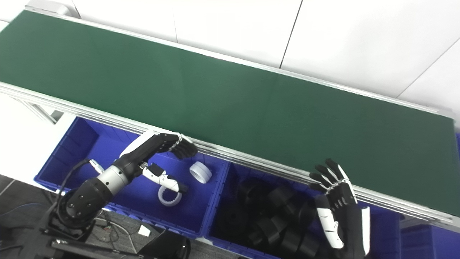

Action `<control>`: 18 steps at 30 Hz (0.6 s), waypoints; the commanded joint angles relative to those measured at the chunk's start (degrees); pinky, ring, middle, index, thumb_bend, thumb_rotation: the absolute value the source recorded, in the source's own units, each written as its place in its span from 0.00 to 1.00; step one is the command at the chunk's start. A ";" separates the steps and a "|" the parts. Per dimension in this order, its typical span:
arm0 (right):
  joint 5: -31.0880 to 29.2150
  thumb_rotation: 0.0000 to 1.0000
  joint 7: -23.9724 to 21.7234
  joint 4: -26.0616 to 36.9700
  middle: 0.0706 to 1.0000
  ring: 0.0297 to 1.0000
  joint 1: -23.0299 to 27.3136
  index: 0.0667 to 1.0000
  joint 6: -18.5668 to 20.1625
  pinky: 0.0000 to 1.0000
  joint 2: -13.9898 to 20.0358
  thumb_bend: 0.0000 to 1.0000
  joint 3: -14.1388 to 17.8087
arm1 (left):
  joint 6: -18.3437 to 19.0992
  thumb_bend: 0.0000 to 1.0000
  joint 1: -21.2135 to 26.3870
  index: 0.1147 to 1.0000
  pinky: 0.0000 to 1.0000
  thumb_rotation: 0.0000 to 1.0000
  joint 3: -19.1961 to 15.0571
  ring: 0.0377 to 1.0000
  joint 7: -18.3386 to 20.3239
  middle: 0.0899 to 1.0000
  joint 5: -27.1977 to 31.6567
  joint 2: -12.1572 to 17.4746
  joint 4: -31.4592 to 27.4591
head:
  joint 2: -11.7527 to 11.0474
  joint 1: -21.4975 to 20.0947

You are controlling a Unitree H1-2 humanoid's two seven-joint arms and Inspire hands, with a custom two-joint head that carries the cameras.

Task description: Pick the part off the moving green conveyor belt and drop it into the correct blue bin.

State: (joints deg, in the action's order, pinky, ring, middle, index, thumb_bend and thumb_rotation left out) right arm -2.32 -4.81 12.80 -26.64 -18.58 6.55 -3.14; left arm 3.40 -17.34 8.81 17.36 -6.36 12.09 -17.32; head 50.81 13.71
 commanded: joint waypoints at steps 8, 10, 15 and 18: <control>2.47 0.70 0.15 -0.53 0.78 0.73 0.93 0.84 -3.35 0.64 -0.85 0.60 -0.57 | -1.02 1.00 -0.32 0.85 0.79 0.16 -0.10 0.85 -0.25 0.87 7.96 -2.59 -2.98 | -1.88 -1.15; 2.95 0.71 0.26 -0.94 0.78 0.73 1.04 0.84 -3.54 0.64 -0.92 0.60 -0.70 | -1.30 1.00 -0.26 0.86 0.80 0.17 0.10 0.85 -0.29 0.87 8.08 -3.00 -2.73 | -2.43 -1.81; 3.93 0.70 0.42 -1.51 0.78 0.73 0.89 0.84 -3.53 0.65 -1.26 0.59 -1.08 | -1.65 1.00 0.10 0.85 0.80 0.15 0.95 0.86 -0.20 0.86 8.49 -4.22 -1.82 | -3.66 -3.95; 4.37 0.69 0.48 -1.27 0.78 0.73 0.72 0.84 -3.00 0.66 -1.74 0.57 -1.63 | -2.71 1.00 0.33 0.85 0.81 0.18 1.39 0.86 -0.02 0.86 9.33 -4.84 -0.61 | -4.31 -5.41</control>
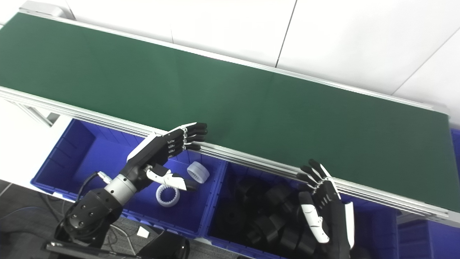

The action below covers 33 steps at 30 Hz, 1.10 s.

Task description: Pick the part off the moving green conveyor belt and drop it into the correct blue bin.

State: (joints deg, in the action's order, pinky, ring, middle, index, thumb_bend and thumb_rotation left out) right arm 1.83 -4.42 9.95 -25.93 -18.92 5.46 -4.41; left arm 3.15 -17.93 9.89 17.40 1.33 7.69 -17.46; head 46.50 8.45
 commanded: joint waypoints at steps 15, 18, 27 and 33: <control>5.35 0.71 0.16 1.24 0.80 0.75 0.87 0.85 -0.64 0.66 -2.12 0.52 -4.58 | -8.50 1.00 2.02 0.83 0.77 0.38 -1.14 0.84 0.76 0.84 7.77 -2.20 8.05 | -2.34 -5.92; 5.66 0.71 0.45 0.48 0.79 0.74 1.14 0.85 -0.64 0.66 -2.31 0.51 -4.72 | -9.10 1.00 1.96 0.82 0.77 0.38 -1.67 0.84 1.04 0.83 9.54 -2.37 9.05 | -2.74 -6.45; 6.07 0.71 1.36 -2.48 0.80 0.75 2.07 0.85 -2.03 0.66 -2.88 0.53 -4.60 | -9.95 0.95 0.94 0.81 0.75 0.57 -3.30 0.81 -0.19 0.81 10.44 -3.00 9.39 | -3.86 -8.91; 6.40 0.71 1.80 -3.30 0.81 0.75 2.17 0.85 -2.47 0.67 -3.52 0.53 -4.95 | -10.62 0.72 -0.39 0.80 0.77 0.64 -5.00 0.81 -0.27 0.81 13.11 -3.64 8.75 | -4.96 -12.02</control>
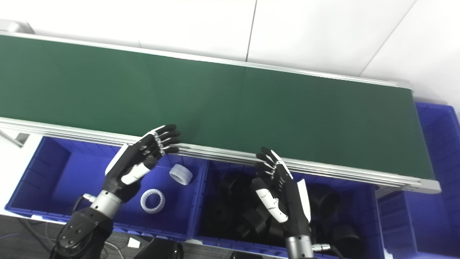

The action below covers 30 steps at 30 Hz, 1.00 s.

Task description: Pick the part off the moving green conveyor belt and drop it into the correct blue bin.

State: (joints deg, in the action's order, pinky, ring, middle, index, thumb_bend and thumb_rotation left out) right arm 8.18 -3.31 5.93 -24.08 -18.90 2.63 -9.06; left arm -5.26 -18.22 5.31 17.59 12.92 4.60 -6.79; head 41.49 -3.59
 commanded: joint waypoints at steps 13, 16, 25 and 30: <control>1.28 0.76 1.98 0.29 0.81 0.76 0.55 0.86 -2.11 0.67 -2.15 0.53 -1.05 | -2.12 0.61 -0.99 0.73 0.77 0.67 -3.33 0.76 -2.37 0.76 3.30 -2.38 -2.60 | -0.44 -3.33; 1.35 0.75 2.38 0.01 0.81 0.76 0.49 0.85 -2.94 0.67 -2.46 0.53 -1.25 | -2.46 0.58 -1.04 0.72 0.75 0.67 -3.56 0.74 -2.28 0.75 3.53 -2.43 -2.55 | -0.92 -5.43; 1.67 0.75 2.99 -0.40 0.80 0.76 0.36 0.85 -3.06 0.67 -2.93 0.53 -1.86 | -2.62 0.64 -0.53 0.70 0.75 0.67 -3.74 0.74 -1.95 0.73 3.86 -2.21 -2.21 | -0.92 -6.42; 1.38 0.73 2.96 -0.27 0.81 0.76 0.29 0.85 -3.28 0.67 -2.80 0.52 -1.97 | -2.22 0.60 -0.67 0.70 0.74 0.65 -3.55 0.73 -2.01 0.73 3.85 -2.27 -2.59 | -1.07 -5.91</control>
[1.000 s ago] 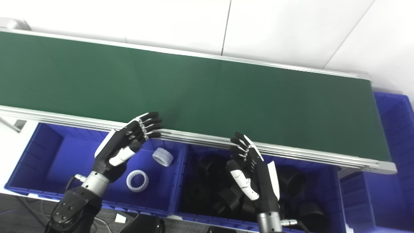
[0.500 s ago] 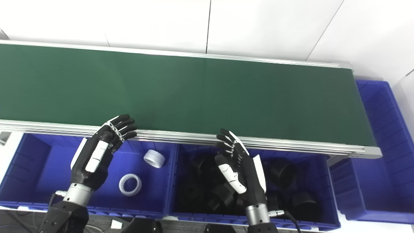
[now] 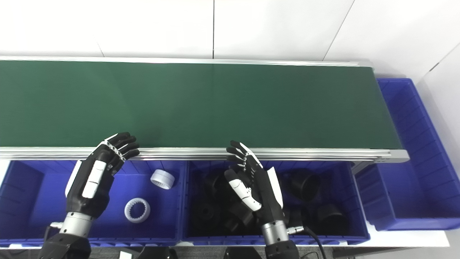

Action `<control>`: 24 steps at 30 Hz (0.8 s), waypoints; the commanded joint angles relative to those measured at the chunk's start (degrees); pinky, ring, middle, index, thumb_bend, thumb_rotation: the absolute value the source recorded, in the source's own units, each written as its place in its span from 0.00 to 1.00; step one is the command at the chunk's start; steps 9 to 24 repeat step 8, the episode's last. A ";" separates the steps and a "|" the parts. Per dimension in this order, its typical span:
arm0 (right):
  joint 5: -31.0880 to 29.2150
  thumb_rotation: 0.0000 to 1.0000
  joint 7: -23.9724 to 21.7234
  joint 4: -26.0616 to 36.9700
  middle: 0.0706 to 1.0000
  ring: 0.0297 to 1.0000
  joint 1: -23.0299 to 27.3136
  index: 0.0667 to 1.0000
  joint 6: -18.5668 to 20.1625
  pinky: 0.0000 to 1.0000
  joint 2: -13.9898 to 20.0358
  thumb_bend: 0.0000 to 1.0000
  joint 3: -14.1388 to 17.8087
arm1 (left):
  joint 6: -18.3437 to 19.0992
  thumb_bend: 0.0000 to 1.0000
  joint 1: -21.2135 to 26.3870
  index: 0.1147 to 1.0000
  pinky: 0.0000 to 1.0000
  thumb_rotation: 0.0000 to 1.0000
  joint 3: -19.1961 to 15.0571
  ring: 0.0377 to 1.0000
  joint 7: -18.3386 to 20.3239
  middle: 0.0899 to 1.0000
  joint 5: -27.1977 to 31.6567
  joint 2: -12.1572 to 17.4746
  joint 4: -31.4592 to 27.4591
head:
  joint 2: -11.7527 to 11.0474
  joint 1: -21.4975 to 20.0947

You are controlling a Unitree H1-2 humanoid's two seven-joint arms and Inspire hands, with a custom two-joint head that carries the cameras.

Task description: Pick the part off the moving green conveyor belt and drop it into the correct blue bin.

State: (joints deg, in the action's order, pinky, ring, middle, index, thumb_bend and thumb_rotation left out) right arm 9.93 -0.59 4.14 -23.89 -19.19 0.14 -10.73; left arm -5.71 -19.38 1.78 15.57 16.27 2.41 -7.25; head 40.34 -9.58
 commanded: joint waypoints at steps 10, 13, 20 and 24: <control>-0.32 0.73 0.41 1.50 0.81 0.76 -0.01 0.85 -3.47 0.67 0.01 0.52 -0.18 | -2.24 0.56 0.29 0.70 0.73 0.62 0.55 0.73 0.11 0.74 -0.47 0.10 -2.44 | -0.08 0.88; -0.32 0.73 0.41 1.50 0.81 0.76 -0.01 0.85 -3.47 0.67 0.01 0.52 -0.18 | -2.24 0.56 0.29 0.70 0.73 0.62 0.55 0.73 0.11 0.74 -0.47 0.10 -2.44 | -0.08 0.88; -0.32 0.73 0.41 1.50 0.81 0.76 -0.01 0.85 -3.47 0.67 0.01 0.52 -0.18 | -2.24 0.56 0.29 0.70 0.73 0.62 0.55 0.73 0.11 0.74 -0.47 0.10 -2.44 | -0.08 0.88; -0.32 0.73 0.41 1.50 0.81 0.76 -0.01 0.85 -3.47 0.67 0.01 0.52 -0.18 | -2.24 0.56 0.29 0.70 0.73 0.62 0.55 0.73 0.11 0.74 -0.47 0.10 -2.44 | -0.08 0.88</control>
